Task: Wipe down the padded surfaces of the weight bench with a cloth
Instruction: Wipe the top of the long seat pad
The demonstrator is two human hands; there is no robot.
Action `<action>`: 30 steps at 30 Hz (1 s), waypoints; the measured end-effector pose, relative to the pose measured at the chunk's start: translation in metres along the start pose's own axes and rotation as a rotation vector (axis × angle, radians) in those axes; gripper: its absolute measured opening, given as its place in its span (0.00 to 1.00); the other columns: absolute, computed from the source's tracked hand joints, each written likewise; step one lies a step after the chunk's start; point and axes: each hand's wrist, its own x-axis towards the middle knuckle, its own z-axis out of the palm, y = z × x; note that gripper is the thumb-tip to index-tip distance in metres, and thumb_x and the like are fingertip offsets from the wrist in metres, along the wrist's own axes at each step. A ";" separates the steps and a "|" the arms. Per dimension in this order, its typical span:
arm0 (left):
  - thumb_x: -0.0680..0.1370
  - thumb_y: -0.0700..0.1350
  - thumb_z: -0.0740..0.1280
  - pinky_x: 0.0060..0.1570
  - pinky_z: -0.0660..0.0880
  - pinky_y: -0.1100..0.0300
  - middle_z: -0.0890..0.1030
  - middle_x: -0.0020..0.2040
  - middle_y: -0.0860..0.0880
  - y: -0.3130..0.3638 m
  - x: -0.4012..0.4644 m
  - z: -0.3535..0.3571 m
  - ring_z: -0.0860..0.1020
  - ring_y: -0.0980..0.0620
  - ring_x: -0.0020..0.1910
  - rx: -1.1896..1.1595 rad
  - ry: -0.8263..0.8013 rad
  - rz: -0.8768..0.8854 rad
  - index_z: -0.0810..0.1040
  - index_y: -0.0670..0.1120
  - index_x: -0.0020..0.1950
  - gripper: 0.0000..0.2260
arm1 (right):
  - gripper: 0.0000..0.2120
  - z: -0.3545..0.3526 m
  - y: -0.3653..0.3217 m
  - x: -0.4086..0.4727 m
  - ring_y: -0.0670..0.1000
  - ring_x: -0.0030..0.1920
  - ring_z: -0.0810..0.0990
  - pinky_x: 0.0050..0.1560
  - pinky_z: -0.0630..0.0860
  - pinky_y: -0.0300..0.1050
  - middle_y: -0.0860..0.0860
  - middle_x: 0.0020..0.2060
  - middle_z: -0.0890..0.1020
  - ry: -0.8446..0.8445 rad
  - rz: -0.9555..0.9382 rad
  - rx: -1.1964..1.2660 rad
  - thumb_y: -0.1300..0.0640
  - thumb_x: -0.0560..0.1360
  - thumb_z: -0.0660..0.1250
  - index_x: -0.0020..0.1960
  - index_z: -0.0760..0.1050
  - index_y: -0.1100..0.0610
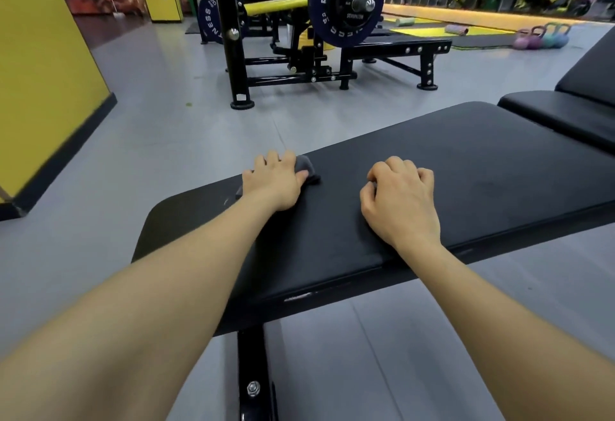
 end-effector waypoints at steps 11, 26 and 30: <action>0.79 0.60 0.52 0.52 0.65 0.50 0.67 0.60 0.46 -0.009 -0.077 -0.009 0.66 0.44 0.60 -0.021 0.027 0.291 0.64 0.49 0.62 0.19 | 0.10 -0.005 0.000 -0.003 0.55 0.47 0.72 0.51 0.64 0.49 0.52 0.45 0.77 -0.021 -0.010 -0.035 0.58 0.75 0.56 0.46 0.75 0.58; 0.79 0.60 0.52 0.50 0.66 0.52 0.68 0.57 0.48 -0.007 -0.127 -0.004 0.68 0.45 0.56 -0.007 0.134 0.380 0.66 0.50 0.60 0.17 | 0.10 -0.009 -0.003 -0.005 0.57 0.48 0.72 0.49 0.65 0.49 0.56 0.46 0.77 -0.044 -0.027 -0.018 0.59 0.75 0.57 0.47 0.75 0.61; 0.80 0.58 0.52 0.57 0.64 0.48 0.66 0.63 0.44 -0.026 -0.091 -0.006 0.64 0.42 0.63 -0.030 0.002 0.013 0.63 0.48 0.65 0.19 | 0.10 -0.011 -0.004 -0.005 0.57 0.47 0.71 0.49 0.66 0.50 0.56 0.46 0.76 -0.054 -0.024 -0.017 0.60 0.75 0.56 0.47 0.75 0.62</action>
